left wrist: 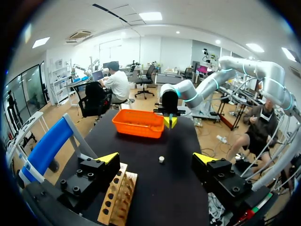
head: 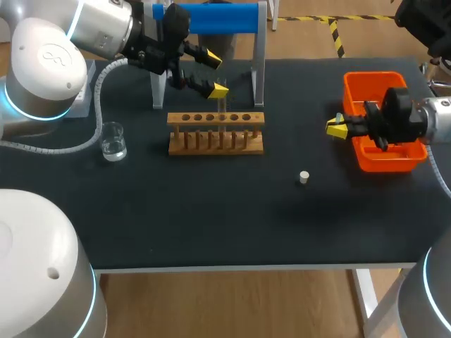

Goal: Invert the test tube, pick up the pipette, mount the tip to pipette, aspirate from beaker and dispense into the tube, eject the tip, return the pipette, and cap with the stopper.

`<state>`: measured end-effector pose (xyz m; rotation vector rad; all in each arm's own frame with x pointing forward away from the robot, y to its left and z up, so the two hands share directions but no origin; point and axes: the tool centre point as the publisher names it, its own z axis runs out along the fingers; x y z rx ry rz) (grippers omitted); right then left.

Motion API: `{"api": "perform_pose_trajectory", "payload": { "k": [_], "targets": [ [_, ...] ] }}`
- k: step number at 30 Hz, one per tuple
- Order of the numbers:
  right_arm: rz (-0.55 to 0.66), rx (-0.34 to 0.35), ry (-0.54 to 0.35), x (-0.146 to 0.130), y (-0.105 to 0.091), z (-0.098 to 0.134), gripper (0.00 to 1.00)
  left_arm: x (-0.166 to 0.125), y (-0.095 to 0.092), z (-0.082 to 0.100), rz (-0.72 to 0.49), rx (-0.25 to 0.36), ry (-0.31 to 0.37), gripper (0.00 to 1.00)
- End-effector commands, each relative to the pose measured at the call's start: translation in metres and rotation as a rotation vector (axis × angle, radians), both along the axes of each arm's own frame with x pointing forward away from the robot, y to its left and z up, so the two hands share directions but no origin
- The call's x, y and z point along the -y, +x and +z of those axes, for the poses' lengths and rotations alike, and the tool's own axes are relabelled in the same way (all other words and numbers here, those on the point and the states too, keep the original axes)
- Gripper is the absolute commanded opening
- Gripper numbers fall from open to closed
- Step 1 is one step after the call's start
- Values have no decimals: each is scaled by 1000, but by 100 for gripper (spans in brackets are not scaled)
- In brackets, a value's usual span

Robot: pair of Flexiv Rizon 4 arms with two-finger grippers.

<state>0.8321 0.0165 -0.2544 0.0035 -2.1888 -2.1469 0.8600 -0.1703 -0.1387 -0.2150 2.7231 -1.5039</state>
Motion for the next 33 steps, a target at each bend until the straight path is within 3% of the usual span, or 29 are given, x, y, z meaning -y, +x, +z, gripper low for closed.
{"api": "perform_pose_trajectory", "payload": {
  "k": [1, 16, 23, 33],
  "targets": [
    [-1, 1, -2, 0, -1, 0, 0, -1, 0, 1, -1, -2, 2, 100],
    [-1, 1, -2, 0, -1, 0, 0, -1, 0, 1, -1, -2, 2, 100],
    [-1, 1, -2, 0, -1, 0, 0, -32, 13, -5, 86, 13, -23, 100],
    [-1, 1, -2, 0, -1, 0, 0, -50, 25, -3, 243, 61, -81, 100]
  ]
}}
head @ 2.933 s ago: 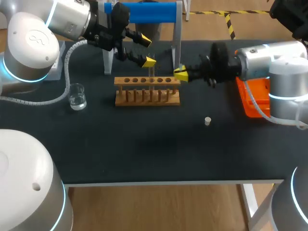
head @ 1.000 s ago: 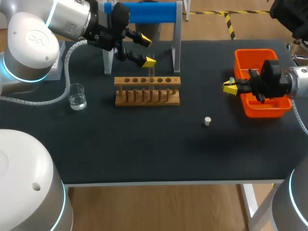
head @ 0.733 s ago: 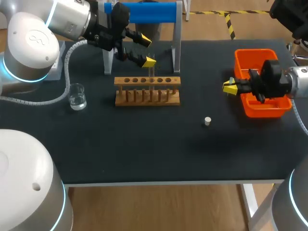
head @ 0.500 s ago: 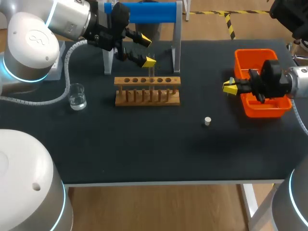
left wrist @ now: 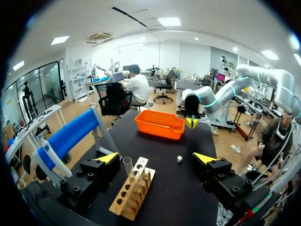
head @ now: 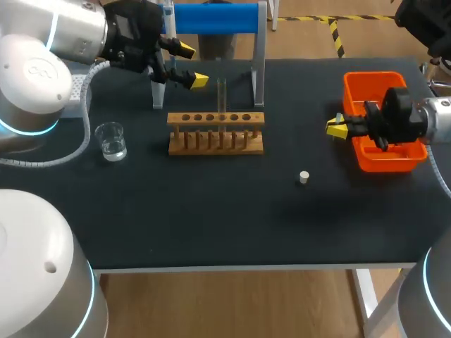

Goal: Invert the test tube, pick up the pipette, mount the tip to pipette, aspirate from beaker and dispense into the tube, eject the tip, return the pipette, and cap with the stopper.

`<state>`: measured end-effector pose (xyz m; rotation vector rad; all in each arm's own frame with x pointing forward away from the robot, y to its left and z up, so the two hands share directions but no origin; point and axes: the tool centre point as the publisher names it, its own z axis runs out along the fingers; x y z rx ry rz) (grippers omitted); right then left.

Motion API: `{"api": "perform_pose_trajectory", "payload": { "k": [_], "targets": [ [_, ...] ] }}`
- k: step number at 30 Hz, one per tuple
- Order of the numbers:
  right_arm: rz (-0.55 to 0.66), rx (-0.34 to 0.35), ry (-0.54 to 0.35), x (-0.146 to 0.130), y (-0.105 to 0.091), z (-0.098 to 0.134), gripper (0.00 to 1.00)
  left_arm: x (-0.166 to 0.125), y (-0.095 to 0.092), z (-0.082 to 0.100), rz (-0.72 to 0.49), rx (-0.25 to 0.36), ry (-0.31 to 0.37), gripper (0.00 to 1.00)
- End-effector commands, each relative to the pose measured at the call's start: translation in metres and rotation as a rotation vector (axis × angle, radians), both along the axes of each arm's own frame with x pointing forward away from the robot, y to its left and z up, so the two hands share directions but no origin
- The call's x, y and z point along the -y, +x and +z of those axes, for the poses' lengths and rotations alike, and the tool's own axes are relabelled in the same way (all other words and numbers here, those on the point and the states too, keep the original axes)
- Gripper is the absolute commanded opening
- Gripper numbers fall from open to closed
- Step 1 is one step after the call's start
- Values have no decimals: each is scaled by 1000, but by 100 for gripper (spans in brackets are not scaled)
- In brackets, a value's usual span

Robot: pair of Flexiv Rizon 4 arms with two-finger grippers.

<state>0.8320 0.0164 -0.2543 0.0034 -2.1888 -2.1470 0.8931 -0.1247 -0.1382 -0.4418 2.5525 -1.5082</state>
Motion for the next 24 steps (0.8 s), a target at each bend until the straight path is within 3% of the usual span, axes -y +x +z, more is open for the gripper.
{"api": "perform_pose_trajectory", "payload": {
  "k": [1, 13, 24],
  "targets": [
    [-1, 1, -2, 0, -1, 0, 0, -4, -7, -3, 52, 33, -30, 100],
    [-1, 1, -2, 0, -1, 0, 0, -3, 8, 2, 273, 92, -83, 100],
    [-1, 1, -2, 0, -1, 0, 0, 0, 16, -4, 505, 78, -112, 100]
  ]
}}
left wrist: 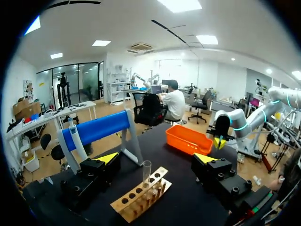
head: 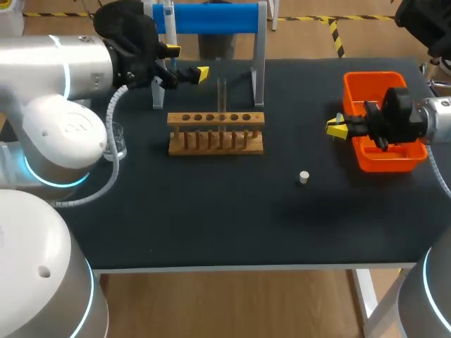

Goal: Invert the test tube, pick up the pipette, mount the tip to pipette, aspirate from beaker and dispense into the tube, eject the tip, return the pipette, and cap with the stopper.

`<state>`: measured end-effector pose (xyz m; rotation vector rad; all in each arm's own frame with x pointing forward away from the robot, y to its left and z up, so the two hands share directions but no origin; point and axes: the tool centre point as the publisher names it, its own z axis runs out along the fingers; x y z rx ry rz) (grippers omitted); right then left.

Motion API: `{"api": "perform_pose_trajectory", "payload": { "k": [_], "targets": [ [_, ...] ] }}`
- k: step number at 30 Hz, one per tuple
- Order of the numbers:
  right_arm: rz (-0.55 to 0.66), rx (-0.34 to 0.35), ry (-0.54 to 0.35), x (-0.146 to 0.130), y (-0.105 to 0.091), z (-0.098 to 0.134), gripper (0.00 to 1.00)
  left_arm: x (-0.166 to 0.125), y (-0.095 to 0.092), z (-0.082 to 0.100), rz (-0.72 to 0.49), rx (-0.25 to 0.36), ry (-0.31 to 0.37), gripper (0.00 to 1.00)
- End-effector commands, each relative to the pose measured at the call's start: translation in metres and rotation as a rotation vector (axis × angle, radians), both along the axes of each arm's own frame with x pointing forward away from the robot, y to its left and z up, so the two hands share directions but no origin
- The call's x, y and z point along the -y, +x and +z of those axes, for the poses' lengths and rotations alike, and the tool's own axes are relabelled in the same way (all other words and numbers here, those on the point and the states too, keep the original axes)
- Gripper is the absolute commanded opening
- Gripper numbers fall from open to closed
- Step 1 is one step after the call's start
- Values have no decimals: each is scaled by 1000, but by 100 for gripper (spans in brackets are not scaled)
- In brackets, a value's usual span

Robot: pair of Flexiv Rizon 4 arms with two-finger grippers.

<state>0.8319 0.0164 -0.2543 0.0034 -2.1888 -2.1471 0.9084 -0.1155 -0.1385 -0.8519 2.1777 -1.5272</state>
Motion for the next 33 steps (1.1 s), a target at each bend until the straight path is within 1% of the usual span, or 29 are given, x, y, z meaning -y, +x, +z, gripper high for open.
{"api": "perform_pose_trajectory", "payload": {
  "k": [1, 4, 7, 12, 19, 23, 33],
  "targets": [
    [-1, 1, -2, 0, -1, 0, 0, 10, 1, -4, 141, 22, 29, 100],
    [-1, 1, -2, 0, -1, 0, 0, 11, 3, -4, 191, 24, 27, 100],
    [-1, 1, -2, 0, -1, 0, 0, 11, 3, -3, 255, 23, 41, 100],
    [-1, 1, -2, 0, -1, 0, 0, 14, 6, 1, 337, 36, 50, 100],
    [-1, 1, -2, 0, -1, 0, 0, 15, 17, -2, 428, 44, 68, 100],
    [-1, 1, -2, 0, -1, 0, 0, 13, 24, -4, 474, 52, 93, 100],
    [-1, 1, -2, 0, -1, 0, 0, 2, 42, -12, 577, 56, 91, 100]
  ]
}}
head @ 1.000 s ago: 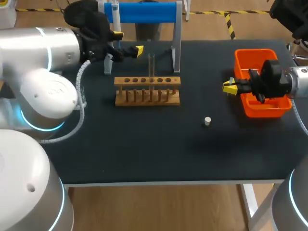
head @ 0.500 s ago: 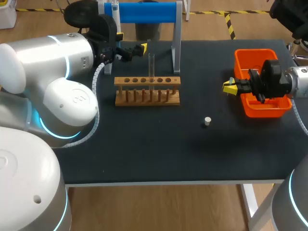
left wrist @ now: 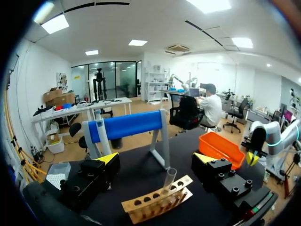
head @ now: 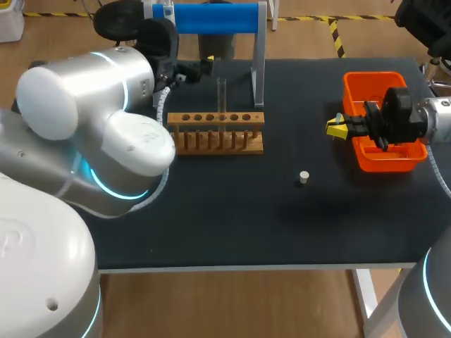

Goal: Invert the test tube, pick up the pipette, mount the tip to pipette, aspirate from beaker and dispense into the tube, eject the tip, return the pipette, and cap with the stopper.

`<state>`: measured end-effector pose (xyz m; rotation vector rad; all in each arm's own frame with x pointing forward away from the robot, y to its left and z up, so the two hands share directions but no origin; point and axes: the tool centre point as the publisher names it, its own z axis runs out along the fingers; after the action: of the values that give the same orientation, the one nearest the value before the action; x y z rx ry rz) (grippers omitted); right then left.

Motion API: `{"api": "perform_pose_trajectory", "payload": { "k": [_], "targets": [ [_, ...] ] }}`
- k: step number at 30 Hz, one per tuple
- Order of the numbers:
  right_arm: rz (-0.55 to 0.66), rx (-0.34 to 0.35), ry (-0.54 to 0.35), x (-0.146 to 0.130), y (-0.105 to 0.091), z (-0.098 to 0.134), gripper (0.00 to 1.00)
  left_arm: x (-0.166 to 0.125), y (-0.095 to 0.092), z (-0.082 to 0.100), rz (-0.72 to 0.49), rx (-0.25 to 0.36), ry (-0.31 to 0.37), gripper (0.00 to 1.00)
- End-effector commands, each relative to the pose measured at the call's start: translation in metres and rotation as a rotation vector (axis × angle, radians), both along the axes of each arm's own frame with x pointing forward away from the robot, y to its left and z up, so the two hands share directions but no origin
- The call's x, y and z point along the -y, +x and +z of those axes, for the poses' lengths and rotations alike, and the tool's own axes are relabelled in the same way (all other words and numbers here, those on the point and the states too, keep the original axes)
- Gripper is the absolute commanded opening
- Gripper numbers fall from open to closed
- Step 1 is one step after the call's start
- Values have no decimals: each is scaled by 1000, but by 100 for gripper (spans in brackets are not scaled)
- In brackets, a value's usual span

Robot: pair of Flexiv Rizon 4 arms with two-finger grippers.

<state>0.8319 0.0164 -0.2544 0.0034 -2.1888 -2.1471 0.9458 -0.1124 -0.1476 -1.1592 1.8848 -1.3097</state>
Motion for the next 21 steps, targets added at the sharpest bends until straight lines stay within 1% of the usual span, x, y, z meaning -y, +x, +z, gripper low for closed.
{"api": "perform_pose_trajectory", "payload": {
  "k": [1, 9, 14, 21],
  "targets": [
    [-1, 1, -2, 0, -1, 0, 0, 4, 6, -4, 206, 28, 71, 100],
    [-1, 1, -2, 0, -1, 0, 0, -4, 20, -8, 236, 40, 73, 100],
    [-1, 1, -2, 0, -1, 0, 0, -8, 29, -12, 228, 36, 78, 100],
    [-1, 1, -2, 0, -1, 0, 0, -22, 43, -19, 244, 19, 80, 100]
  ]
}}
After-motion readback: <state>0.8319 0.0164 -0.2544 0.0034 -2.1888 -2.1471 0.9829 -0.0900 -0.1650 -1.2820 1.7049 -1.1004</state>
